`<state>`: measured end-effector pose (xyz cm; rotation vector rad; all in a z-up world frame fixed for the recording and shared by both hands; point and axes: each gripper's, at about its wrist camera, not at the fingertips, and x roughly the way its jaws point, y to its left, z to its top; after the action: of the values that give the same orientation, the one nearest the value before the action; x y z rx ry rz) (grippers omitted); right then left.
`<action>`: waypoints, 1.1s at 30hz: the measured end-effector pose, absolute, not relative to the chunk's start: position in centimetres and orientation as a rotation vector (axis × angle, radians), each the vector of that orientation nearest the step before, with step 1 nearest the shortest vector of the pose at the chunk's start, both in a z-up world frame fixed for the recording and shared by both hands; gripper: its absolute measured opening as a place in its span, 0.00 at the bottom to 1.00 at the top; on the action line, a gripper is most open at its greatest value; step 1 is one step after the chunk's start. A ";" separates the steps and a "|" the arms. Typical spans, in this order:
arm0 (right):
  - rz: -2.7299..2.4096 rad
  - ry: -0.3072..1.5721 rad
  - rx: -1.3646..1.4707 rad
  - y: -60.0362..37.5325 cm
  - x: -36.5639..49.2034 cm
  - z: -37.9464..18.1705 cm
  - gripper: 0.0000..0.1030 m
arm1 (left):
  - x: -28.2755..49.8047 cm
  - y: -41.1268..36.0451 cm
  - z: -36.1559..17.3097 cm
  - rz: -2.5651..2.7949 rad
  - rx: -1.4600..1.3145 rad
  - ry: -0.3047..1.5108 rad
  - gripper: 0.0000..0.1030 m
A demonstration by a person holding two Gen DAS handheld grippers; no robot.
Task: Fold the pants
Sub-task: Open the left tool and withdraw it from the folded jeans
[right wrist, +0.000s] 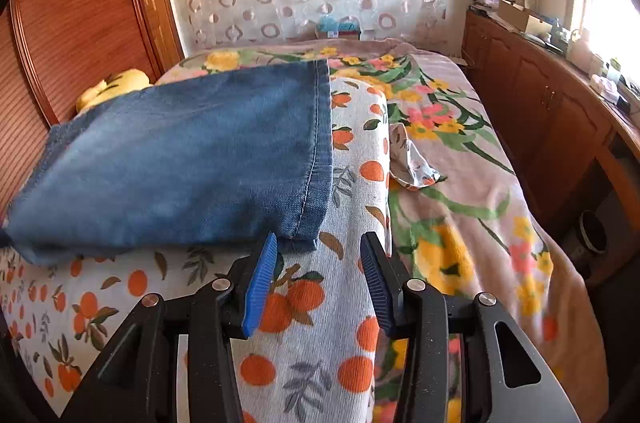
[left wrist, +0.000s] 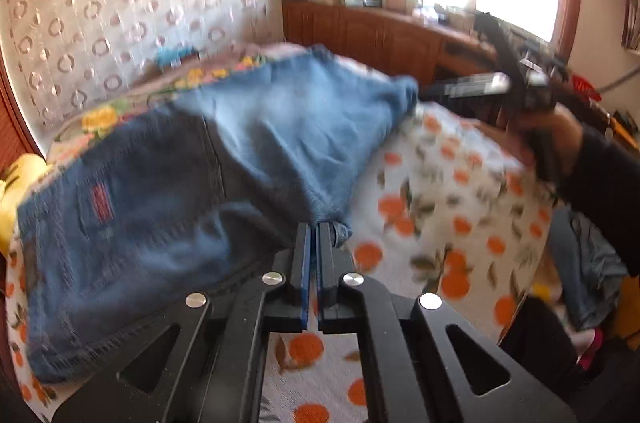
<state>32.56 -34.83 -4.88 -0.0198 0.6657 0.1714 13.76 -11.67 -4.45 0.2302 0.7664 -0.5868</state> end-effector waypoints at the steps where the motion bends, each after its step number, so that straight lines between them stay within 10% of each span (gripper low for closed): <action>1: 0.180 0.661 -0.009 -34.8 32.3 -4.7 0.44 | 13.7 -11.7 -5.0 -0.585 0.233 0.780 0.02; 33: 0.191 0.650 0.025 -33.0 33.2 -4.1 0.44 | 19.4 -12.3 -3.5 -0.501 0.208 0.764 0.19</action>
<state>33.17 -33.05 -4.15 0.0250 0.6496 0.1912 19.38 -12.25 -3.46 0.2077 0.7640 -0.5010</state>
